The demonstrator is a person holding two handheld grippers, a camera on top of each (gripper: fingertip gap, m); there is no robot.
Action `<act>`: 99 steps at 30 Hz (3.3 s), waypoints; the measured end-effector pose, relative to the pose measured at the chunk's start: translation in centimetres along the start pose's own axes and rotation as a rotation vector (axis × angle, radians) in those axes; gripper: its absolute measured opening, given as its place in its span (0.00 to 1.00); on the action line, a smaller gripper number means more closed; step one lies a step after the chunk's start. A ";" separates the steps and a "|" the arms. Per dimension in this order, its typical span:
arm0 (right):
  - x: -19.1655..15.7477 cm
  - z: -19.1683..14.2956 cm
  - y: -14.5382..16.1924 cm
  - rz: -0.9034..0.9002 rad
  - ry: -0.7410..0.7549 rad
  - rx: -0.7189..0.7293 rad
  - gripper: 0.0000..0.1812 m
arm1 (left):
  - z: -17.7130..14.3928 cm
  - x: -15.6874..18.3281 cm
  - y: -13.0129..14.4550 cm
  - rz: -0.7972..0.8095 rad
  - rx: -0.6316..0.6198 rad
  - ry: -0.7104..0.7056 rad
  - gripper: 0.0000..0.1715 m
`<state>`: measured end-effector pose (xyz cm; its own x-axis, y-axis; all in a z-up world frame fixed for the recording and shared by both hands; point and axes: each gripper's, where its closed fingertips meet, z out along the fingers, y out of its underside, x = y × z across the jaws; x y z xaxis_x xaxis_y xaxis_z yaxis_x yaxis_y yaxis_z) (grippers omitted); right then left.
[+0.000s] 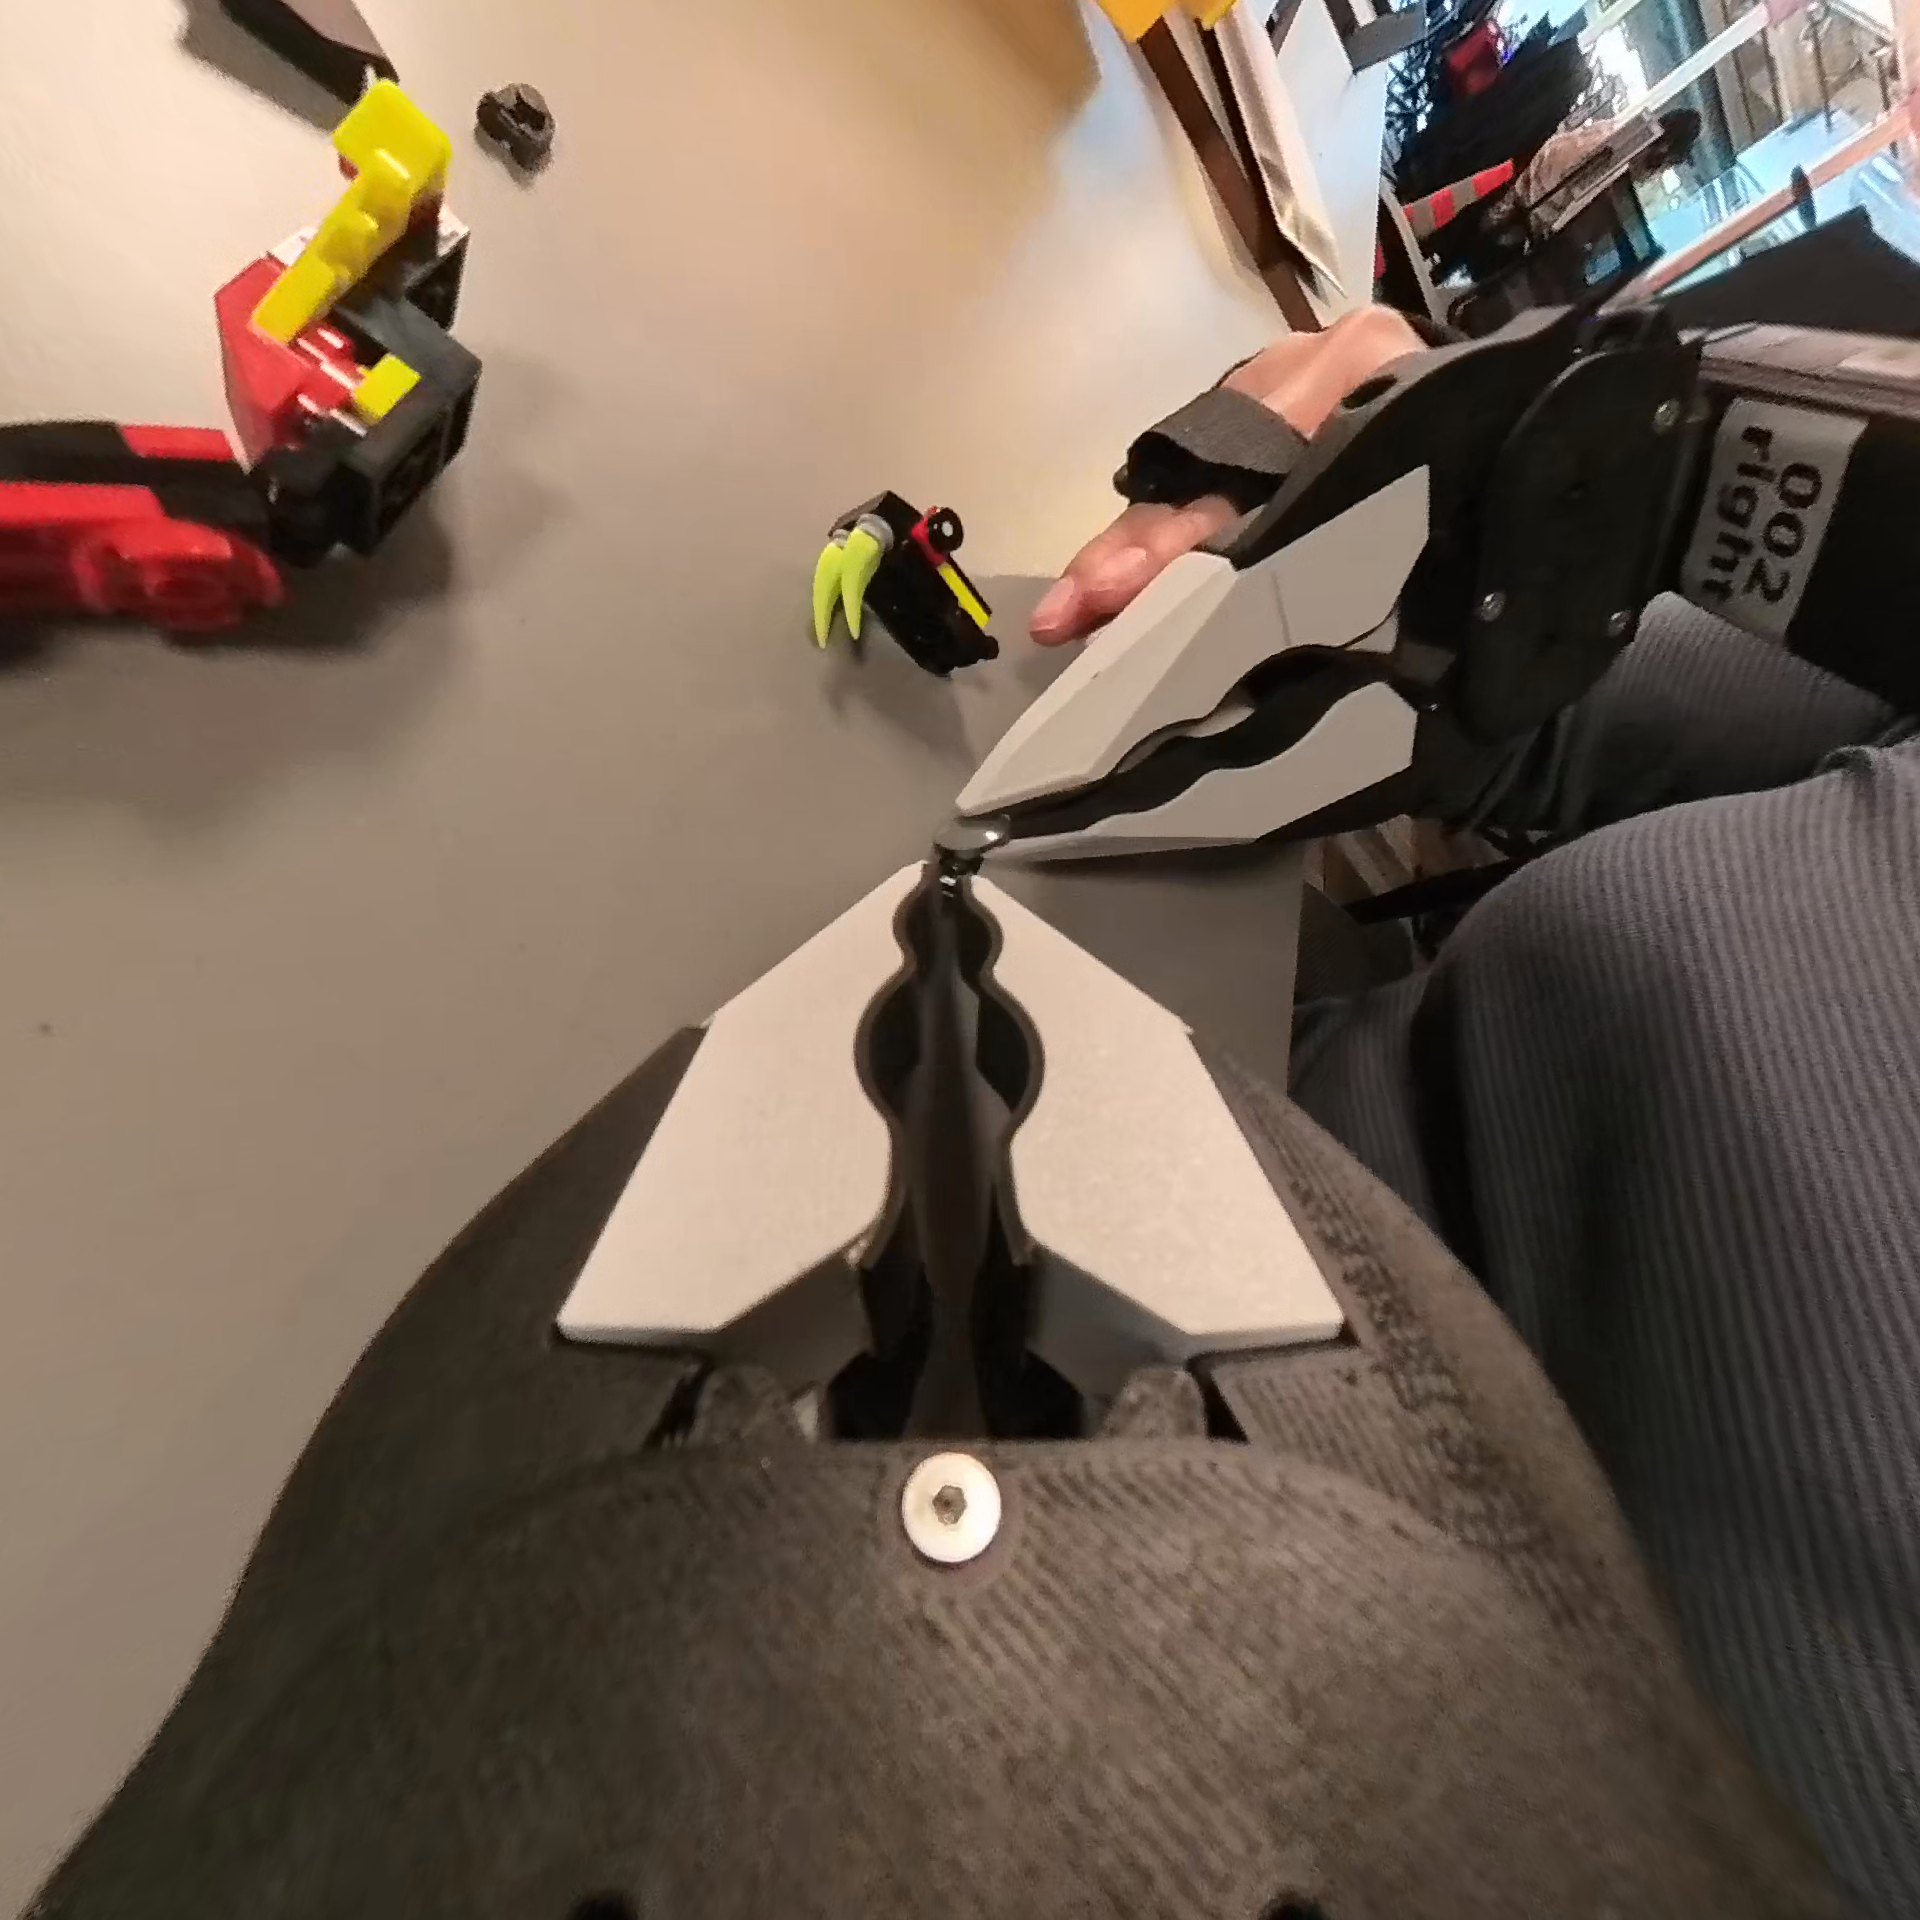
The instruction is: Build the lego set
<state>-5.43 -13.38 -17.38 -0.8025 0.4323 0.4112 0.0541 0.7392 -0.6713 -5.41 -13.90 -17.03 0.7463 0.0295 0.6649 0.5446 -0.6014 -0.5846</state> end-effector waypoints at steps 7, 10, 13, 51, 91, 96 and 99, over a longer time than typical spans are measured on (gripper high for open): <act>0.0 0.0 -0.1 0.001 -0.029 -0.010 0.02 | 0.0 0.0 0.0 -0.020 0.001 0.010 0.00; -1.1 -0.1 -0.4 0.024 -0.107 0.007 0.13 | 0.0 -0.1 -0.1 -0.031 0.007 0.009 0.01; -0.8 0.1 -0.3 0.026 -0.084 0.000 0.10 | 0.0 -0.1 -0.1 -0.034 0.005 0.013 0.01; 1.5 -0.9 -3.1 -0.506 0.373 0.197 0.04 | -2.0 2.1 -1.8 0.187 0.218 0.007 0.01; 0.1 -2.5 -4.3 -0.276 0.165 0.446 0.03 | -2.1 4.0 -0.9 0.138 0.165 0.217 0.03; 0.2 -2.6 -4.5 -0.284 0.190 0.468 0.06 | -2.0 4.1 -0.8 0.153 0.159 0.215 0.03; 0.0 -2.6 -4.5 -0.280 0.172 0.468 0.06 | -1.9 4.2 -0.7 0.160 0.153 0.214 0.03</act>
<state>-4.14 -15.36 -12.77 -0.6383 0.3598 0.6806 -0.4467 0.5470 -0.7080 -3.40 -14.88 -12.93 0.7388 -0.2342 0.6320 0.4899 -0.4575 -0.7421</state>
